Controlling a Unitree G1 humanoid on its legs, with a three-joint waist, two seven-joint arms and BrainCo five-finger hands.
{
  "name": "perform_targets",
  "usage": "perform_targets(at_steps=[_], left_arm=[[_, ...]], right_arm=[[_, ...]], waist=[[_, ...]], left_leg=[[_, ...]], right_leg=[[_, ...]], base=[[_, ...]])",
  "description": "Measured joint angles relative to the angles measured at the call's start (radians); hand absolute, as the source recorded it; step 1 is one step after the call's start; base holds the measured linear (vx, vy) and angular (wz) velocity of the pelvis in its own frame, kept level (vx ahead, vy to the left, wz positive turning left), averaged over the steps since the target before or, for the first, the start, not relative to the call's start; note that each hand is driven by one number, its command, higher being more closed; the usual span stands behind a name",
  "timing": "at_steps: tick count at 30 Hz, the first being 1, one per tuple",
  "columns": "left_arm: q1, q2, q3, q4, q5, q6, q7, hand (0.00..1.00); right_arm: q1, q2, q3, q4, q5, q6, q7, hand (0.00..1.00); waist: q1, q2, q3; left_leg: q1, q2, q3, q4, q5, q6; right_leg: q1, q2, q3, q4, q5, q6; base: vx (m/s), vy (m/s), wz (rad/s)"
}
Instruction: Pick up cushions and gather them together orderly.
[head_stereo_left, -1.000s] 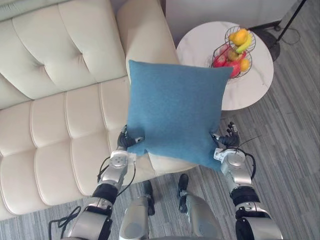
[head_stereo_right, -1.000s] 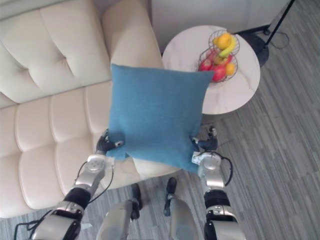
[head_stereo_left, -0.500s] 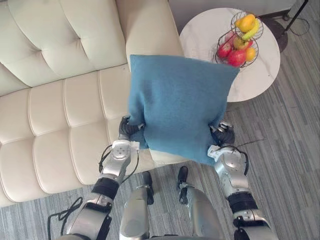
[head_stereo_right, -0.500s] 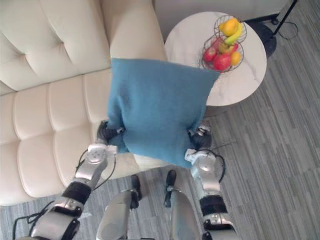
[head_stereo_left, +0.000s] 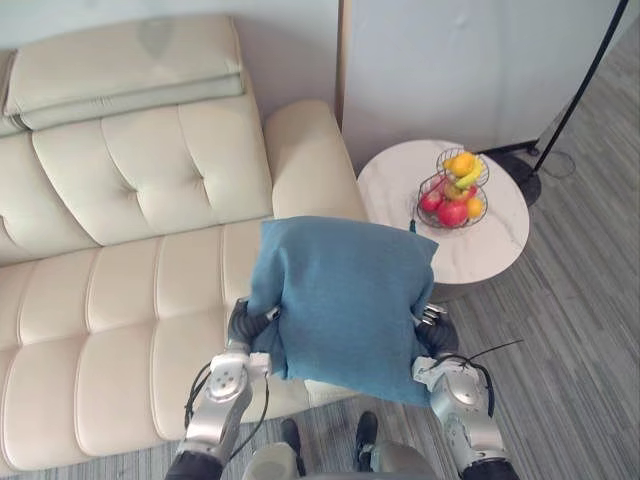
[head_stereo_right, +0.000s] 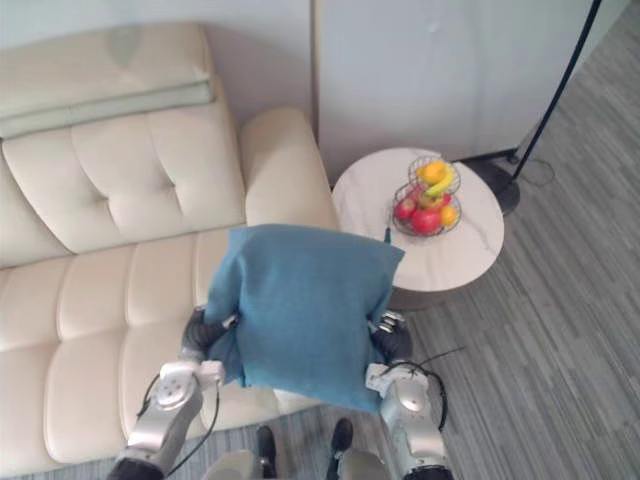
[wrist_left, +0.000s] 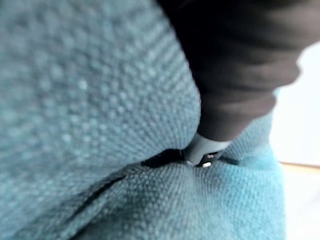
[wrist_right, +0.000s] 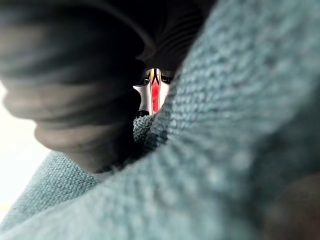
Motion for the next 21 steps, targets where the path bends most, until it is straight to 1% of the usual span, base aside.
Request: perform_targets(at_steps=[3,4,5,6,7,8,9,10,11,12,13,14,15,16,17,18,19,20,21], left_arm=[[0.039,-0.027,0.024,-0.043,-0.017,-0.008,-0.004,1.00],[0.045,-0.036,0.033,-0.052,-0.023,-0.011,-0.006,1.00],[0.044,-0.042,0.044,-0.052,-0.024,-0.017,-0.011,1.00],[0.044,-0.047,0.051,-0.052,-0.025,-0.021,-0.013,1.00],[0.044,-0.049,0.052,-0.053,-0.026,-0.026,-0.013,1.00],[0.045,-0.057,0.052,-0.053,-0.034,-0.027,-0.013,1.00],[0.045,-0.066,0.052,-0.051,-0.041,-0.027,-0.013,1.00],[0.044,-0.087,0.051,-0.045,-0.048,-0.027,-0.013,1.00],[0.045,-0.107,0.046,-0.036,-0.054,-0.028,-0.013,1.00],[0.045,-0.113,0.041,-0.033,-0.054,-0.028,-0.013,1.00],[0.043,-0.123,0.014,-0.020,-0.055,-0.028,-0.013,1.00],[0.031,-0.116,-0.005,-0.007,-0.057,-0.029,-0.013,1.00],[0.019,-0.092,-0.017,0.013,-0.063,-0.029,-0.013,1.00],[0.020,-0.081,-0.021,0.021,-0.063,-0.030,-0.013,1.00],[0.025,-0.059,-0.025,0.043,-0.066,-0.029,-0.013,1.00],[0.036,-0.048,-0.021,0.050,-0.075,-0.029,-0.013,1.00],[0.042,-0.044,-0.021,0.052,-0.079,-0.029,-0.013,1.00],[0.051,-0.045,-0.021,0.060,-0.081,-0.028,-0.013,1.00],[0.063,-0.044,-0.021,0.061,-0.081,-0.027,-0.014,1.00]], right_arm=[[0.001,0.000,0.009,-0.029,-0.024,-0.009,0.004,1.00],[-0.004,-0.001,0.013,-0.033,-0.036,-0.024,0.004,1.00],[-0.012,-0.008,0.025,-0.033,-0.036,-0.028,0.004,1.00],[-0.018,-0.017,0.033,-0.031,-0.043,-0.028,0.004,1.00],[-0.025,-0.019,0.030,-0.028,-0.051,-0.029,0.002,1.00],[-0.041,-0.020,0.029,-0.019,-0.073,-0.029,-0.005,1.00],[-0.046,-0.024,0.028,-0.018,-0.078,-0.029,-0.010,1.00],[-0.048,-0.035,0.027,-0.016,-0.087,-0.029,-0.022,1.00],[-0.048,-0.054,0.024,-0.012,-0.105,-0.028,-0.033,1.00],[-0.049,-0.061,0.022,-0.007,-0.111,-0.028,-0.034,1.00],[-0.052,-0.071,-0.003,0.019,-0.115,-0.028,-0.038,1.00],[-0.057,-0.063,-0.027,0.052,-0.119,-0.028,-0.043,1.00],[-0.051,-0.031,-0.050,0.095,-0.120,-0.021,-0.045,1.00],[-0.046,-0.019,-0.055,0.108,-0.120,-0.019,-0.047,1.00],[-0.032,0.002,-0.056,0.128,-0.121,-0.012,-0.054,1.00],[-0.022,0.029,-0.066,0.130,-0.121,-0.004,-0.060,1.00],[-0.019,0.040,-0.074,0.130,-0.121,-0.003,-0.061,1.00],[-0.012,0.057,-0.090,0.130,-0.120,0.002,-0.062,1.00],[-0.011,0.058,-0.091,0.132,-0.120,0.005,-0.062,1.00]], waist=[[0.009,-0.002,-0.011],[0.012,-0.003,-0.011],[0.012,-0.004,-0.012],[0.013,-0.011,-0.016],[0.014,-0.011,-0.016],[0.012,-0.011,-0.016],[0.009,-0.012,-0.016],[-0.005,-0.006,-0.020],[-0.021,0.008,-0.029],[-0.025,0.018,-0.035],[-0.031,0.055,-0.059],[-0.034,0.057,-0.066],[-0.038,0.019,-0.075],[-0.038,0.007,-0.082],[-0.038,-0.011,-0.093],[-0.036,-0.019,-0.097],[-0.033,-0.022,-0.095],[-0.029,-0.021,-0.089],[-0.023,-0.023,-0.086]], left_leg=[[-0.005,-0.003,-0.017,0.010,0.000,0.000],[-0.025,-0.006,-0.029,0.033,0.000,0.000],[-0.061,-0.010,-0.030,0.073,0.000,0.000],[-0.092,-0.012,-0.019,0.109,-0.019,0.014],[-0.117,0.013,0.028,0.160,-0.048,0.046],[-0.142,0.083,0.123,0.238,-0.066,0.064],[-0.141,0.112,0.161,0.256,-0.070,0.059],[-0.132,0.161,0.208,0.262,-0.073,0.048],[-0.117,0.196,0.225,0.229,-0.061,0.026],[-0.106,0.207,0.222,0.207,-0.046,0.014],[-0.085,0.230,0.207,0.128,0.020,-0.038],[-0.072,0.203,0.184,0.083,0.009,-0.112],[-0.072,0.143,0.166,0.059,0.021,-0.096],[-0.070,0.124,0.162,0.052,0.023,-0.093],[-0.068,0.090,0.137,0.053,0.021,-0.079],[-0.068,0.068,0.125,0.064,0.008,-0.053],[-0.073,0.059,0.117,0.078,-0.001,-0.040],[-0.082,0.040,0.112,0.113,-0.020,-0.012],[-0.088,0.023,0.115,0.139,-0.037,0.004]], right_leg=[[0.006,-0.006,-0.012,0.003,0.000,0.000],[0.004,-0.014,-0.030,0.006,0.000,0.000],[0.000,-0.026,-0.052,0.008,0.004,0.003],[-0.012,-0.049,-0.073,0.010,0.007,0.002],[-0.020,-0.055,-0.090,0.015,0.007,0.002],[-0.034,-0.069,-0.113,0.032,0.007,0.002],[-0.036,-0.082,-0.123,0.038,0.009,0.006],[-0.033,-0.105,-0.150,0.039,0.018,0.020],[-0.032,-0.124,-0.177,0.039,0.032,0.041],[-0.032,-0.130,-0.188,0.039,0.038,0.051],[-0.033,-0.134,-0.208,0.035,0.055,0.082],[-0.029,-0.151,-0.223,0.029,0.073,0.108],[-0.023,-0.202,-0.238,0.018,0.106,0.129],[-0.015,-0.218,-0.249,0.016,0.119,0.133],[0.008,-0.248,-0.272,0.006,0.156,0.136],[0.012,-0.275,-0.282,0.032,0.176,0.145],[0.006,-0.293,-0.280,0.060,0.178,0.144],[-0.017,-0.336,-0.272,0.142,0.178,0.143],[-0.055,-0.373,-0.247,0.225,0.186,0.122]], base=[[-0.02,0.022,0.23],[-0.06,0.033,0.42],[-0.13,0.075,0.58],[-0.14,0.088,0.53],[-0.14,0.095,0.49],[-0.08,0.081,0.39],[-0.07,0.174,0.58],[-0.05,0.300,0.71],[-0.05,0.349,0.71],[-0.05,0.441,0.64],[-0.03,0.490,0.53],[-0.05,0.578,0.70],[-0.05,0.446,0.59],[-0.05,0.375,0.66],[-0.02,0.317,0.57],[-0.01,0.303,0.53],[-0.02,0.282,0.41],[-0.05,0.287,0.28],[-0.06,0.289,0.16]])
